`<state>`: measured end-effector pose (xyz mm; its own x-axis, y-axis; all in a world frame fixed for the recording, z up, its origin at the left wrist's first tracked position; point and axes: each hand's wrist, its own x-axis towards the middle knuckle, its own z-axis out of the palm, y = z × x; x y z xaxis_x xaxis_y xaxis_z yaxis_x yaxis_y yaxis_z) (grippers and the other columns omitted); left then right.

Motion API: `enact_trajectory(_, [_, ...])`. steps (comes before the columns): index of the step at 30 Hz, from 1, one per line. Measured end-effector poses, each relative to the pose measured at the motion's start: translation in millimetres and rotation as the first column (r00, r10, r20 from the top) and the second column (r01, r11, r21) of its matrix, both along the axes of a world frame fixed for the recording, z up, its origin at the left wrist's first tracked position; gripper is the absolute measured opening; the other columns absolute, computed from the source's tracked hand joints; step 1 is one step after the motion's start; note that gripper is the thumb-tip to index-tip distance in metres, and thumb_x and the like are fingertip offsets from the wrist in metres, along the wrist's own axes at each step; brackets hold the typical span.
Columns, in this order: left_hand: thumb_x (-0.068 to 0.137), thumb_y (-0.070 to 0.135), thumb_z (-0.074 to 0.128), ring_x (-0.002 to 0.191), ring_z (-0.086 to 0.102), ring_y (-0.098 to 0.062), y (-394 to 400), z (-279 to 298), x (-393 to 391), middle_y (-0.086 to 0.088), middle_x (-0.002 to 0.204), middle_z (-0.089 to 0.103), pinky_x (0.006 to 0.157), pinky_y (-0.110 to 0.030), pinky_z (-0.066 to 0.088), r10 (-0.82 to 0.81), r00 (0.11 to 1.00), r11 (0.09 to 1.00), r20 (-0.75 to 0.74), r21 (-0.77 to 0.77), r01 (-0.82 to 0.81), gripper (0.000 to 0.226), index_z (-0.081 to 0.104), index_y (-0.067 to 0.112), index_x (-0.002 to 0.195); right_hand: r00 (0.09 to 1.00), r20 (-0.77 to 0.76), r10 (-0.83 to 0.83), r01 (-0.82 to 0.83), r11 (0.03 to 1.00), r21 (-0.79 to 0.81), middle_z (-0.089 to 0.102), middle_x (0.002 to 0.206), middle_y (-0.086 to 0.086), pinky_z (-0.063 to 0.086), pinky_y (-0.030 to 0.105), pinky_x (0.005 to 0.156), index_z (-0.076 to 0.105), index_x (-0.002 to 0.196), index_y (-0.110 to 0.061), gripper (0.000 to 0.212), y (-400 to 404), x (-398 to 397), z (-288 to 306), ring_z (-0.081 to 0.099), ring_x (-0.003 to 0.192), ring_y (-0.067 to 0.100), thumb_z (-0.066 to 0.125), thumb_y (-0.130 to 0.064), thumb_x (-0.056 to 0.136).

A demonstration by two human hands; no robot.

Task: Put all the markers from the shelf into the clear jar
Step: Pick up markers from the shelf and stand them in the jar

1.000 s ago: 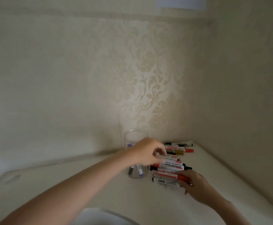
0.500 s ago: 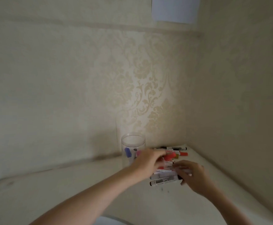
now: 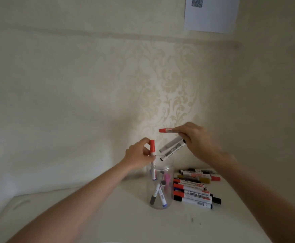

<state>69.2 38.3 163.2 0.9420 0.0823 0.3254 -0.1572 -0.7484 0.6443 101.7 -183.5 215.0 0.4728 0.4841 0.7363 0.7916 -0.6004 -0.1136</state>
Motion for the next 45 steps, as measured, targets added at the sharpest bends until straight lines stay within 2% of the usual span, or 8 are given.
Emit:
enact_trajectory(8, [0.082, 0.025, 0.078, 0.086, 0.068, -0.012, 11, 0, 2, 0.01, 0.098, 0.074, 0.078, -0.024, 0.053, -0.098, 0.995, 0.994, -0.022, -0.06, 0.096, 0.027, 0.066, 0.023, 0.106, 0.965, -0.261, -0.022, -0.101, 0.89, -0.445, 0.049, 0.078, -0.018, 0.039, 0.018, 0.072, 0.068, 0.116, -0.036, 0.034, 28, 37, -4, 0.052, 0.077, 0.008, 0.051, -0.013, 0.097])
enact_trajectory(12, [0.086, 0.02, 0.075, 0.094, 0.069, -0.014, 14, -13, 9, 0.007, 0.1, 0.072, 0.076, -0.012, 0.05, -0.121, 0.993, 0.993, -0.014, -0.008, 0.121, 0.014, 0.074, 0.017, 0.1, 0.967, -0.25, -0.044, -0.104, 0.83, -0.548, 0.06, 0.093, -0.009, 0.049, 0.028, 0.081, 0.066, 0.119, -0.035, 0.032, 44, 41, -2, 0.058, 0.087, 0.013, 0.049, -0.017, 0.099])
enact_trajectory(19, [0.077, 0.028, 0.084, 0.091, 0.065, -0.014, 21, -27, 14, 0.001, 0.109, 0.058, 0.076, -0.021, 0.054, -0.023, 0.998, 0.994, 0.053, -0.106, 0.028, 0.038, 0.06, 0.024, 0.107, 0.975, -0.196, 0.102, -0.187, 0.857, -0.48, 0.061, 0.095, -0.017, 0.043, 0.013, 0.073, 0.064, 0.118, -0.037, 0.032, 29, 46, 5, 0.058, 0.084, 0.002, 0.051, -0.017, 0.097])
enact_trajectory(26, [0.084, 0.021, 0.074, 0.105, 0.063, -0.012, 17, -27, 18, 0.008, 0.134, 0.053, 0.077, -0.017, 0.051, -0.084, 0.994, 0.989, -0.071, -0.127, 0.074, 0.06, 0.049, 0.026, 0.138, 0.947, -0.314, 0.073, -0.229, 0.838, -0.495, 0.063, 0.094, -0.015, 0.047, 0.017, 0.077, 0.065, 0.115, -0.04, 0.032, 33, 47, 10, 0.058, 0.085, -0.002, 0.055, -0.017, 0.095])
enact_trajectory(29, [0.087, 0.027, 0.074, 0.118, 0.055, -0.013, 16, -24, 17, 0.007, 0.14, 0.049, 0.094, -0.024, 0.048, -0.08, 0.995, 0.997, 0.055, -0.015, 0.081, 0.058, 0.05, 0.027, 0.141, 0.936, -0.341, 0.087, -0.253, 0.839, -0.483, 0.063, 0.095, -0.018, 0.049, 0.017, 0.078, 0.066, 0.114, -0.041, 0.033, 20, 42, 10, 0.059, 0.088, -0.003, 0.054, -0.016, 0.096])
enact_trajectory(33, [0.091, 0.026, 0.072, 0.102, 0.062, -0.013, 1, -10, 20, 0.003, 0.112, 0.07, 0.092, -0.03, 0.049, -0.205, 0.956, 0.964, 0.209, 0.213, 0.16, 0.025, 0.071, 0.021, 0.115, 0.943, -0.318, 0.104, -0.252, 0.844, -0.473, 0.062, 0.095, -0.014, 0.045, 0.012, 0.074, 0.066, 0.115, -0.038, 0.033, 21, 35, 2, 0.059, 0.085, 0.001, 0.055, -0.015, 0.095])
enact_trajectory(40, [0.09, 0.011, 0.071, 0.085, 0.073, -0.021, -7, 2, 28, -0.002, 0.093, 0.073, 0.085, -0.036, 0.06, -0.111, 0.985, 0.991, 0.131, -0.06, 0.119, 0.015, 0.06, 0.01, 0.101, 0.896, -0.442, 0.039, -0.064, 0.997, -0.042, 0.07, 0.081, -0.007, 0.048, 0.008, 0.051, 0.034, 0.112, -0.039, 0.06, 10, 41, -16, 0.065, 0.067, -0.003, 0.079, -0.023, 0.076])
enact_trajectory(45, [0.084, 0.018, 0.077, 0.081, 0.073, -0.01, -8, -12, 21, 0.007, 0.089, 0.072, 0.079, -0.03, 0.061, -0.132, 0.991, 0.989, 0.016, -0.059, 0.133, 0.043, 0.051, 0.021, 0.116, 0.9, -0.409, -0.152, 0.082, 0.979, -0.184, 0.068, 0.092, 0.003, 0.052, 0.019, 0.069, 0.064, 0.095, -0.017, 0.032, 47, 47, -29, 0.063, 0.075, 0.011, 0.083, -0.024, 0.071])
